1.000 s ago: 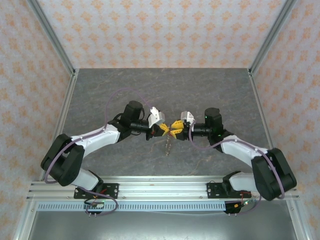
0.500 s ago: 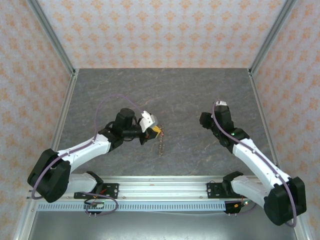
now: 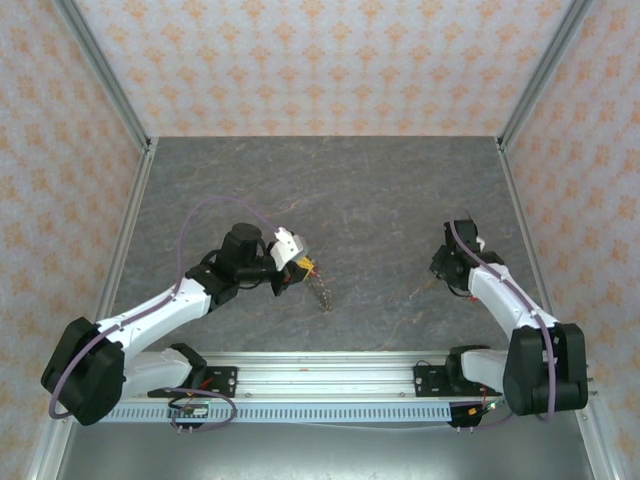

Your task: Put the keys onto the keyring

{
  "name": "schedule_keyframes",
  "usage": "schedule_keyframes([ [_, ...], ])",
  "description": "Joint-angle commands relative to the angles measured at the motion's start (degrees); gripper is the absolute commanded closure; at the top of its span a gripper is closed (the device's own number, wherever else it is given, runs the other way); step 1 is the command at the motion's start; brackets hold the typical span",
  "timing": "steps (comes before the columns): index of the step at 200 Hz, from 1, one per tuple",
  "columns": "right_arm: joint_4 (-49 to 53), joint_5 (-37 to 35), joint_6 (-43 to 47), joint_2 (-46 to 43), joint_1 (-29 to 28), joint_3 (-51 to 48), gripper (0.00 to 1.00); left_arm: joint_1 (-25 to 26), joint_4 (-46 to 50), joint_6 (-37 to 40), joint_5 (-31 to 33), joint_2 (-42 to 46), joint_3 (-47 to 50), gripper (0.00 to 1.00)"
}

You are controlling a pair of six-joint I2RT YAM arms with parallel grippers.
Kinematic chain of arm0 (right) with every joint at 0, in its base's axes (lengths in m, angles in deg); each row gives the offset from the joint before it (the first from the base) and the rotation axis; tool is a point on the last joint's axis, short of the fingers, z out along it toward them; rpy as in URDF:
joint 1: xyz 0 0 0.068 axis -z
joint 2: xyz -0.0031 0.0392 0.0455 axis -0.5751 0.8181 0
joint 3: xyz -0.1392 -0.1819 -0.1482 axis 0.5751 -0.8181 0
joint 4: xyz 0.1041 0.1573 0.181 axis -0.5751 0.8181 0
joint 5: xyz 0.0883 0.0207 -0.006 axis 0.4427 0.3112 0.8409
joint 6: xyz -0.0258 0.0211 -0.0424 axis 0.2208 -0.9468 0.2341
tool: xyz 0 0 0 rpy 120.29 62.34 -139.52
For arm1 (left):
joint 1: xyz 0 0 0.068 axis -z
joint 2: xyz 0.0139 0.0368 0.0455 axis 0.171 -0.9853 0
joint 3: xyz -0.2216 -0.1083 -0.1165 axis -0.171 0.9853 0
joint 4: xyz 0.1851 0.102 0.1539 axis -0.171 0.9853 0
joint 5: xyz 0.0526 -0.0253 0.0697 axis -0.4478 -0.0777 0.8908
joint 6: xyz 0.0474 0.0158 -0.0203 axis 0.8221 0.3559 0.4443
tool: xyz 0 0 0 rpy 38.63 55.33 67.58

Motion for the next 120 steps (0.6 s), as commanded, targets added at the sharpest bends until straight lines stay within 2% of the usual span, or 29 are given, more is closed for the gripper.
schedule_keyframes([
  [1,-0.60,0.66,-0.78,3.59,0.52,-0.55,0.67,0.35,-0.87,0.20,0.52,1.49,0.47,1.00],
  [72,3.79,2.04,0.84,15.44,0.04,7.25,0.66,0.35,-0.71,0.44,-0.79,1.75,0.71,1.00],
  [120,10.45,-5.51,-0.02,17.69,-4.56,13.06,0.62,0.34,-1.67,-0.04,-1.77,0.88,0.82,1.00],
])
